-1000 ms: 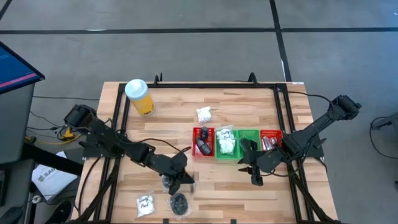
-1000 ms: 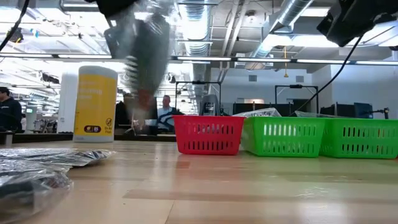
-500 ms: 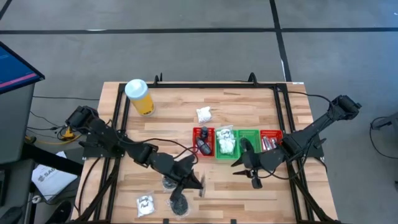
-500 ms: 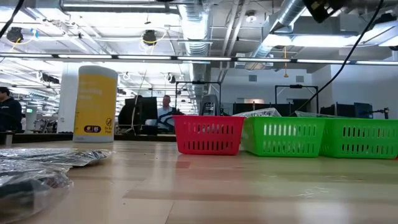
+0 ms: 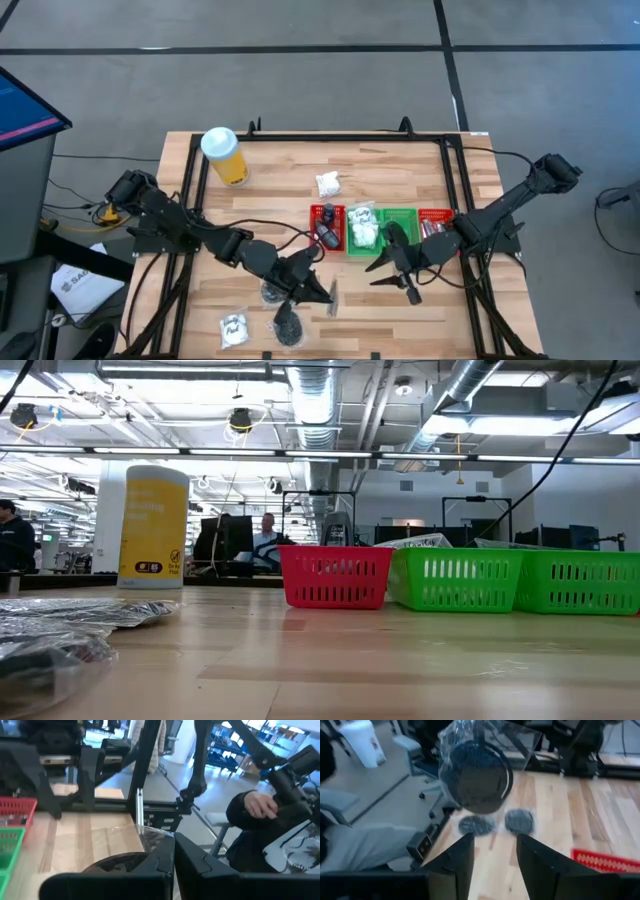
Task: Pick & Place Travel size toiletries
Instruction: Put the black hairbrush into the right green bin
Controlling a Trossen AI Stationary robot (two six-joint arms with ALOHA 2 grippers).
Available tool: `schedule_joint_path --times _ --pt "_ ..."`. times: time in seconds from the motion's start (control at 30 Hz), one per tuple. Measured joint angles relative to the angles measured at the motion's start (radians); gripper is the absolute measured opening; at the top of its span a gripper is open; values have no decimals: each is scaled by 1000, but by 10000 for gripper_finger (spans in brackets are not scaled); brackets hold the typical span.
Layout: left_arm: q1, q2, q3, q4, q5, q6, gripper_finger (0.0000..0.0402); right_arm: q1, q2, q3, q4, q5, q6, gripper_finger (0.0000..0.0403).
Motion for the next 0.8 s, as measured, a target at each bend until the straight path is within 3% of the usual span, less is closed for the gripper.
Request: schedule_joint_path --times 0.47,0.8 --pt "27 140 145 6 80 128 0 -88 17 0 104 -206 -64 225" --pt "36 148 166 8 86 180 0 -108 134 0 201 -246 -83 233"
